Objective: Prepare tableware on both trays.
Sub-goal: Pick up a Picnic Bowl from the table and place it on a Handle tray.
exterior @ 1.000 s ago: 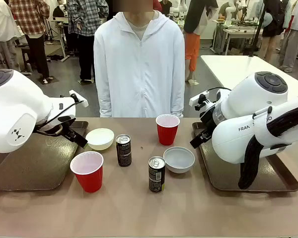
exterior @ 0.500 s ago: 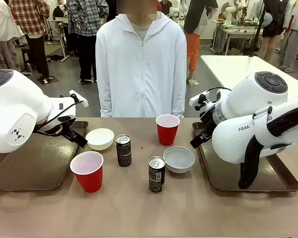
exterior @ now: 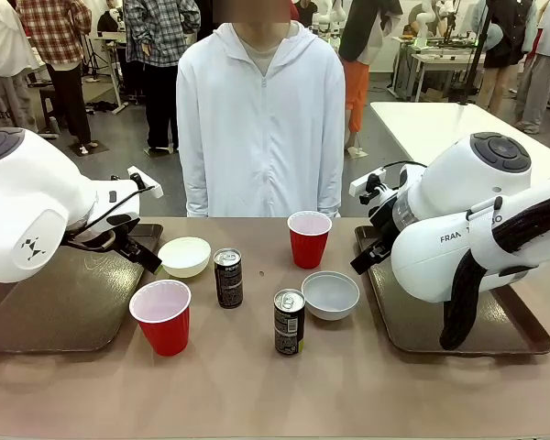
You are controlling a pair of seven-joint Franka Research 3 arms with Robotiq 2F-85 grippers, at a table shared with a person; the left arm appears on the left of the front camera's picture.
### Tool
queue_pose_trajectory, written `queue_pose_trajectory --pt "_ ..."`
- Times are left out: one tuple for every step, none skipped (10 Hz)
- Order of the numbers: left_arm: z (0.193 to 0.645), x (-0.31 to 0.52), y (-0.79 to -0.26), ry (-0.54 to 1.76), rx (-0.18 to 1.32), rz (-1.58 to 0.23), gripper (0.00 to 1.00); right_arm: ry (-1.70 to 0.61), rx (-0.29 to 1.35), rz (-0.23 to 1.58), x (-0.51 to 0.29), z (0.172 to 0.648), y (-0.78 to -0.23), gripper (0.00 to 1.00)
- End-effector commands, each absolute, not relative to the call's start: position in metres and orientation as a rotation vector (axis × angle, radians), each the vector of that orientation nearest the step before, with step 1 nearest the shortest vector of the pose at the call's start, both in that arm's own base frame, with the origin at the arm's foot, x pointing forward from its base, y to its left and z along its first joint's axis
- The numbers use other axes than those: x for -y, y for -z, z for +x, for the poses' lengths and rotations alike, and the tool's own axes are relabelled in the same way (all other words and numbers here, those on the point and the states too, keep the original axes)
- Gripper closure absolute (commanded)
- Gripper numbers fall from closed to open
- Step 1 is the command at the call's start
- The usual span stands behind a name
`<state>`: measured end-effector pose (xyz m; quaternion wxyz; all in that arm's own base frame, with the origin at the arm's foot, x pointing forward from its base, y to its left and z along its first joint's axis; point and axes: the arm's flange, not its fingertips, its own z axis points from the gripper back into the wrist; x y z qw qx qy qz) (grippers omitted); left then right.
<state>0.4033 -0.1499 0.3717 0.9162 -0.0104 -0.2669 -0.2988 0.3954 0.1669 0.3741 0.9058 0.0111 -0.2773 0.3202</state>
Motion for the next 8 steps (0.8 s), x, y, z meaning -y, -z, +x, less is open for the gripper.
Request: queue_pose_trajectory --pt "0.403 0.150 -0.372 0.615 0.549 -0.021 0.00 -0.662 0.573 0.023 -0.167 0.395 -0.374 0.00" --pt "0.403 0.150 -0.372 0.615 0.549 -0.021 0.00 -0.662 0.573 0.023 -0.167 0.395 -0.374 0.00" --pt "0.403 0.150 -0.372 0.615 0.549 -0.021 0.00 -0.662 0.573 0.023 -0.167 0.395 -0.374 0.00" --pt "0.403 0.150 -0.372 0.615 0.549 -0.022 0.00 -0.661 0.573 0.023 -0.167 0.395 -0.374 0.00" --pt "0.390 0.152 -0.389 0.644 0.566 -0.024 0.00 -0.728 0.539 -0.012 -0.167 0.375 -0.392 0.00" --pt "0.361 0.148 -0.426 0.648 0.572 -0.080 0.00 -0.705 0.471 0.012 -0.160 0.354 -0.410 0.00" --pt "0.332 0.144 -0.452 0.689 0.537 -0.105 0.00 -0.687 0.441 0.008 -0.150 0.329 -0.429 0.00" --pt "0.303 0.139 -0.470 0.741 0.502 -0.096 0.00 -0.688 0.398 -0.008 -0.138 0.299 -0.444 0.00"
